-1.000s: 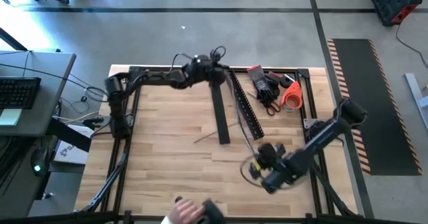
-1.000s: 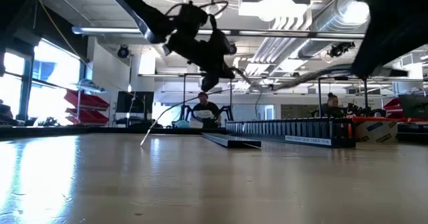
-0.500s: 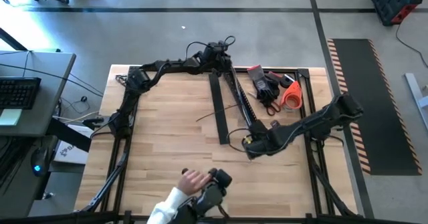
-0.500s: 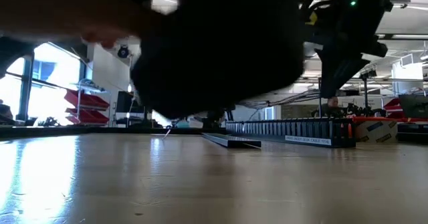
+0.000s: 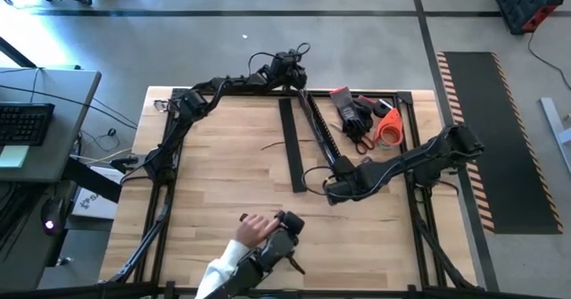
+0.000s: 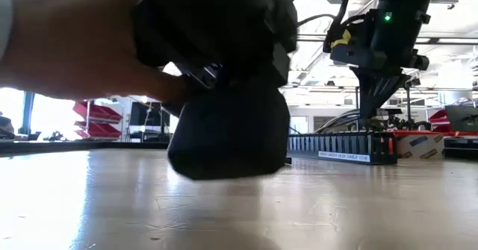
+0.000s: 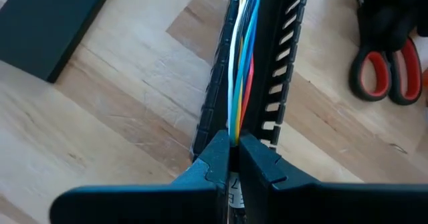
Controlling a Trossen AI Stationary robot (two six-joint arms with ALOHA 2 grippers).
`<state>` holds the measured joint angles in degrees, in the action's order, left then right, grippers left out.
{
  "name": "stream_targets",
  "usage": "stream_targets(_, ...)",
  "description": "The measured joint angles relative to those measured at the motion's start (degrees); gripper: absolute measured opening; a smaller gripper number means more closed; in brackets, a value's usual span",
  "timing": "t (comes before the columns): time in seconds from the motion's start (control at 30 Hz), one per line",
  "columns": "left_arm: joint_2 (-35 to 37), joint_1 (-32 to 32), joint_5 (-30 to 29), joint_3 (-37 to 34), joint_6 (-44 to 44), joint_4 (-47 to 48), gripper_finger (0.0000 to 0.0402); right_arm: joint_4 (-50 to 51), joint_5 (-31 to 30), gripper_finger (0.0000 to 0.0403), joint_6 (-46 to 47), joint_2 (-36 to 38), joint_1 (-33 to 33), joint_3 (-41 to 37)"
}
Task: Ziptie cables
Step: Put the zip-tied cables into the cable duct
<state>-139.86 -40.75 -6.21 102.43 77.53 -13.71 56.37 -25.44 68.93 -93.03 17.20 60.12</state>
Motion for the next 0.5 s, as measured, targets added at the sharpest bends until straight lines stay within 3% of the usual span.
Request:
stream_targets(0.27,1.98,-1.32,-9.56,-0.17,-3.05,0.69,0.0028,-0.1,-0.32,0.0005,-0.49,0.0,-0.73,0.0)
stream_targets(0.5,10.66,-0.52,-9.44,-0.06,-15.39,4.75,0.0069,0.76,2.14,0.0063,-0.01,0.0,-0.1,-0.02)
